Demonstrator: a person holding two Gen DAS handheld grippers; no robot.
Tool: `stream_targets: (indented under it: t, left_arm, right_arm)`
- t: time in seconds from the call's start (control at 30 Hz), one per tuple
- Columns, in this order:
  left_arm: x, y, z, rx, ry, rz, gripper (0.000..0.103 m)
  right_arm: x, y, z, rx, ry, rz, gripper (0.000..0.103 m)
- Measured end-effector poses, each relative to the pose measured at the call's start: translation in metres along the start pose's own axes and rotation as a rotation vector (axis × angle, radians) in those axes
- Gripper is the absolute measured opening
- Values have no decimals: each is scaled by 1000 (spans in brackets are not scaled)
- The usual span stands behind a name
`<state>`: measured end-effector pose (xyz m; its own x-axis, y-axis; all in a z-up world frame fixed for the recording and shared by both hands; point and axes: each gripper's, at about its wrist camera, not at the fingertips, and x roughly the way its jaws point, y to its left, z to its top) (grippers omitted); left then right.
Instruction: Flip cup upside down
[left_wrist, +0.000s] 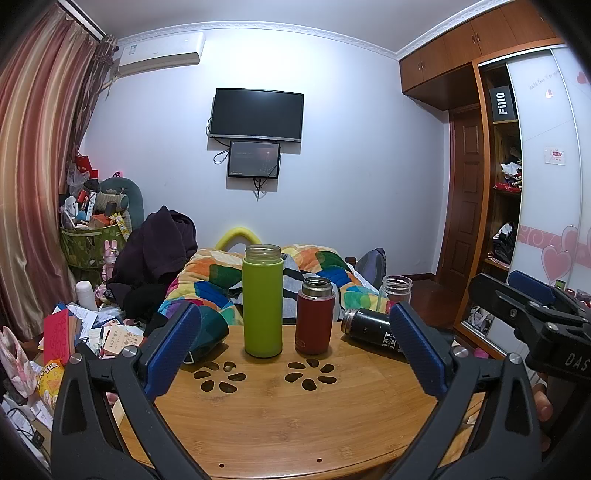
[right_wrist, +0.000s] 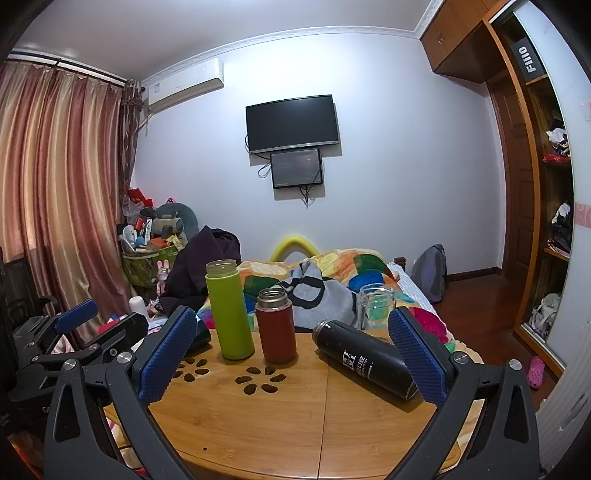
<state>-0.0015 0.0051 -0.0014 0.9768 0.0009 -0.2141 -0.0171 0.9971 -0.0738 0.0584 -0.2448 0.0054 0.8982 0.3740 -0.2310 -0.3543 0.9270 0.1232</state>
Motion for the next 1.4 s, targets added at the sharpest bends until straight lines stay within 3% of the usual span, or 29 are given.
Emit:
stream_targets:
  t: [1.07,1.4]
  left_arm:
    - [4,-4,-1,4,11,-15,103]
    - [32,16,-4,-1,78,5,103]
  right_arm:
    - [-1,1,1,-1,-4,0,103]
    - [14,-8,-4,12,28,-8,103]
